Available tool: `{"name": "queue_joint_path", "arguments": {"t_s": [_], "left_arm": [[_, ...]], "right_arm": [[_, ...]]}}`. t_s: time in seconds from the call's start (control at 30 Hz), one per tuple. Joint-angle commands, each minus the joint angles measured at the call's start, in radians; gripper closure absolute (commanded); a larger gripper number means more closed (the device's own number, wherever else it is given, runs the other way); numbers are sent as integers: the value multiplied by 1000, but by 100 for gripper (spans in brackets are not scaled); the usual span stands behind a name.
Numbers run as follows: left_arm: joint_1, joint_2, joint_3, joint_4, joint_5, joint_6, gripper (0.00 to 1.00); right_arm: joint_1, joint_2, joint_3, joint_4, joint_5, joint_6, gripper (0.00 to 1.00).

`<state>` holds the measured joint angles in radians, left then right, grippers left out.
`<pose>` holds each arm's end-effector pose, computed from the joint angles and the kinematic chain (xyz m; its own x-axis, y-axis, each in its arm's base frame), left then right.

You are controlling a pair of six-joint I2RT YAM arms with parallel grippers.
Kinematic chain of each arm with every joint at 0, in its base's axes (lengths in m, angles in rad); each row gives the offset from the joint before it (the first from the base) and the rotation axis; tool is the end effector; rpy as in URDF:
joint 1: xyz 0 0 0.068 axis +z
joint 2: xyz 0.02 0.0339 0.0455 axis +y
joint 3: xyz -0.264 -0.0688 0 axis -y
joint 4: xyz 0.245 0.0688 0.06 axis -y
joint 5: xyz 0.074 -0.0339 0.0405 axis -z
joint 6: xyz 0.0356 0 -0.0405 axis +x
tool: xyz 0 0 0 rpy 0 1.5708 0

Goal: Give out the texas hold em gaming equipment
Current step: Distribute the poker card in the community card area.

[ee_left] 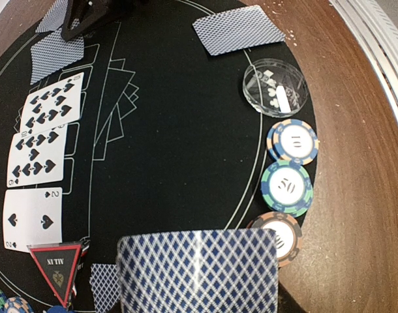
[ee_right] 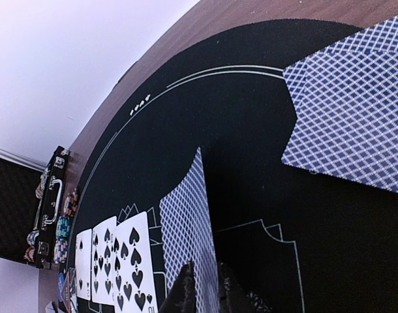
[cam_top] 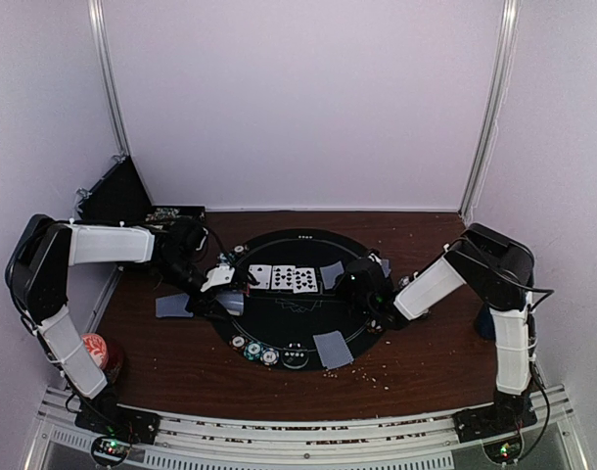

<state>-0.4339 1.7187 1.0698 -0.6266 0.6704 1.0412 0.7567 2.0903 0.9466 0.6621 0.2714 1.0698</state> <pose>0.2811 -0.1546 0.1769 -0.0127 0.7512 -0.6600 0.9984 -0.0264 -0.0491 0.2997 0.2698 0.0944 -0.5904 0.6047 -0.5346 0.0607 0.6937 0.7177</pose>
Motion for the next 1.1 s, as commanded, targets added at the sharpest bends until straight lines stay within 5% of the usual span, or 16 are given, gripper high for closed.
{"name": "queue_joint_path", "arguments": {"t_s": [0.0,1.07], "left_arm": [[-7,7,13,5,23,6,54],[-6,5,12,5,23,8,53]], "right_arm": [[10,16,13,-1,-19,2,88],[17,58,-14,132,-114,62,99]]}}
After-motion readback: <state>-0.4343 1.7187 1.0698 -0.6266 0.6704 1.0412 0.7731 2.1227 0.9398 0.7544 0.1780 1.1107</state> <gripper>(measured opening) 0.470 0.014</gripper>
